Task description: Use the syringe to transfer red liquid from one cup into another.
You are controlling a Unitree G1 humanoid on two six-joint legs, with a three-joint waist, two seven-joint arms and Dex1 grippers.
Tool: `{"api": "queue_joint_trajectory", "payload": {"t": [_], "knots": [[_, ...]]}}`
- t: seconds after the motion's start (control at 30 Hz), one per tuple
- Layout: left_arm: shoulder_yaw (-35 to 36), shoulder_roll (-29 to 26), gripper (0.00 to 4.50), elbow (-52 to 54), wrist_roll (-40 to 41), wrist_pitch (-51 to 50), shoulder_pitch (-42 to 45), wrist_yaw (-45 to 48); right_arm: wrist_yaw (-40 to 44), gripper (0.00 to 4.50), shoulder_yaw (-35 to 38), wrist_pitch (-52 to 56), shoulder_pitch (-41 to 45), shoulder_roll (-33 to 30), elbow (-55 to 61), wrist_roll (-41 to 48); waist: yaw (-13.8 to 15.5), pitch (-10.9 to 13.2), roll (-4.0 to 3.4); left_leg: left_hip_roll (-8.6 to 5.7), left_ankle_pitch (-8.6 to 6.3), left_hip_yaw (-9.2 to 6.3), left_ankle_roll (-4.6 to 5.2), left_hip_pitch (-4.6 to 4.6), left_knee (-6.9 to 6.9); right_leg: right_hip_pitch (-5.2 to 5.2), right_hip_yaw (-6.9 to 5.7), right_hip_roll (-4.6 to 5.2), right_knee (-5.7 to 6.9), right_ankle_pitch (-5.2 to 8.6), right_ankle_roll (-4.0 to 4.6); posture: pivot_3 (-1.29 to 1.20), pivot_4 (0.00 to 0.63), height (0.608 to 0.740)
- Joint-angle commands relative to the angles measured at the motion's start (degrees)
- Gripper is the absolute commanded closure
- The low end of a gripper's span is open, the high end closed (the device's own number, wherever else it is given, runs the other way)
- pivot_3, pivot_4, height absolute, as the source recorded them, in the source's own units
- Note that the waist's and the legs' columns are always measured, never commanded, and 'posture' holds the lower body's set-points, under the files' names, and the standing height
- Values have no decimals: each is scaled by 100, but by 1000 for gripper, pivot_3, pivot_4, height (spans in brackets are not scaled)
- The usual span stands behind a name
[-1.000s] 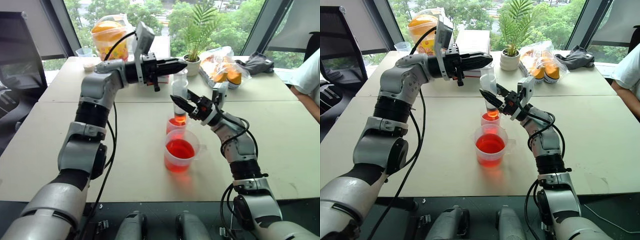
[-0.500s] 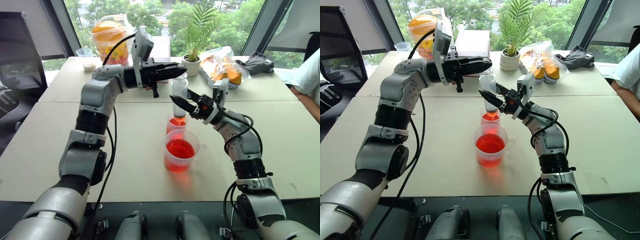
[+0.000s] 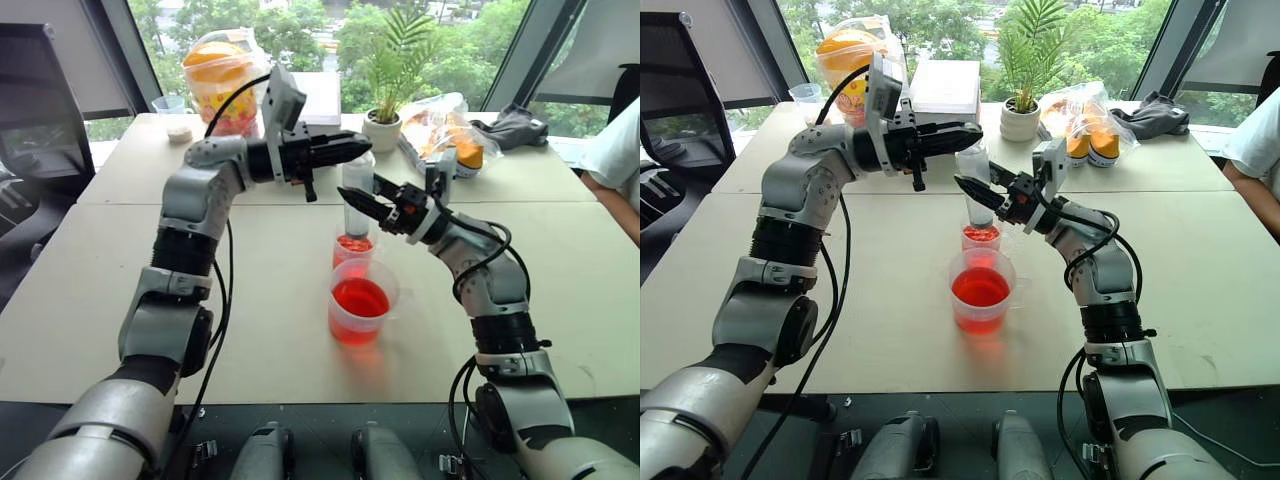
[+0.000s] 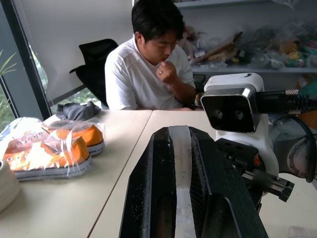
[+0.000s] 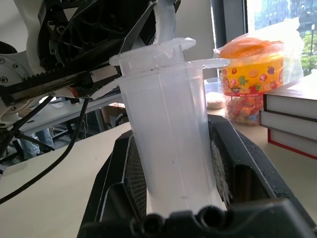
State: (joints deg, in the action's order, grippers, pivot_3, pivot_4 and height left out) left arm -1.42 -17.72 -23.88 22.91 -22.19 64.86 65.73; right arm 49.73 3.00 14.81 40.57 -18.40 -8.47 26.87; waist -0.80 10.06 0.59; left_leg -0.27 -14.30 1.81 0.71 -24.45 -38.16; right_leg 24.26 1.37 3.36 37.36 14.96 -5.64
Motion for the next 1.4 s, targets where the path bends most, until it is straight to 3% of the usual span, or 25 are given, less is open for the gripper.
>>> {"api": "queue_joint_trajectory", "payload": {"t": [0.03, 0.13, 0.23, 0.43, 0.47, 0.73, 0.83, 1.07, 1.23, 1.4], "knots": [[-543, 29, 4448, -47, -267, -295, -311, 195, -278, 3093, 600, -222, 695, -16, 752, 520, 1, 0, 0, 0, 0, 0, 0, 0, 0, 0, 0, 0, 0, 0, 0, 0, 150, 740], [-416, -28, 4448, -54, -177, -416, -197, 167, -265, 3093, 548, -175, 648, 6, 782, 534, 0, 0, 0, 0, 0, 0, 0, 0, 0, 0, 0, 0, 0, 0, 0, 0, 150, 740], [-207, -131, 3261, -82, -70, -538, -1, 97, -233, 3093, 461, -146, 518, 60, 790, 499, 2, 0, 0, 0, 0, 0, 0, 0, 0, 0, 0, 0, 1, 0, 0, 0, 150, 740], [174, -378, 297, 141, 223, -881, 166, -28, -216, 3093, 327, -40, 282, 148, 847, 499, -12, 1, -2, 0, 0, -1, 0, 0, 1, 0, 0, 0, 1, 0, 0, 0, 150, 740], [245, -434, 21, 215, 290, -962, 169, -45, -217, 3093, 316, -34, 255, 164, 846, 492, -12, 1, -1, 1, 0, -1, 0, -1, 1, 3, 0, -3, 2, 0, 0, 0, 150, 740], [232, -1154, 21, 1197, 522, -1301, -566, 305, -689, 3093, 586, 502, 604, 52, 929, 736, -20, 1, -3, 2, 1, -2, -2, 1, 4, 4, 1, 1, 4, 0, 0, 0, 150, 740], [235, -1257, 21, 1508, 602, -1453, -851, 259, -1358, 3093, 910, 1368, 970, -254, 1050, 1013, 24, 1, -3, 0, 2, -3, -4, -1, 1, 4, 0, 19, 6, 0, 1, 0, 150, 740], [201, -1356, 21, 2150, 720, -1622, -1451, 129, -2715, 3093, 1393, 4885, 1648, -1866, 638, 1366, 24, 1, -2, -2, 1, -7, -3, -8, 13, 3, 0, 43, -16, 1, 5, 0, 150, 740], [152, -1330, 21, 2415, 773, -1645, -1720, 7, -2555, 3093, 379, 6313, 1240, -2971, 29, 798, -20, 0, -4, -1, 1, -3, -3, -7, 25, 11, 7, 43, -18, 2, 8, 0, 150, 740], [126, -1343, 21, 2631, 849, -1707, -1888, -59, -2223, 3093, -69, 6447, 1025, -3067, -897, 455, -28, 2, -7, -1, 1, 9, -2, -8, 22, 11, 13, 39, -19, 1, 7, 0, 150, 740]]}}
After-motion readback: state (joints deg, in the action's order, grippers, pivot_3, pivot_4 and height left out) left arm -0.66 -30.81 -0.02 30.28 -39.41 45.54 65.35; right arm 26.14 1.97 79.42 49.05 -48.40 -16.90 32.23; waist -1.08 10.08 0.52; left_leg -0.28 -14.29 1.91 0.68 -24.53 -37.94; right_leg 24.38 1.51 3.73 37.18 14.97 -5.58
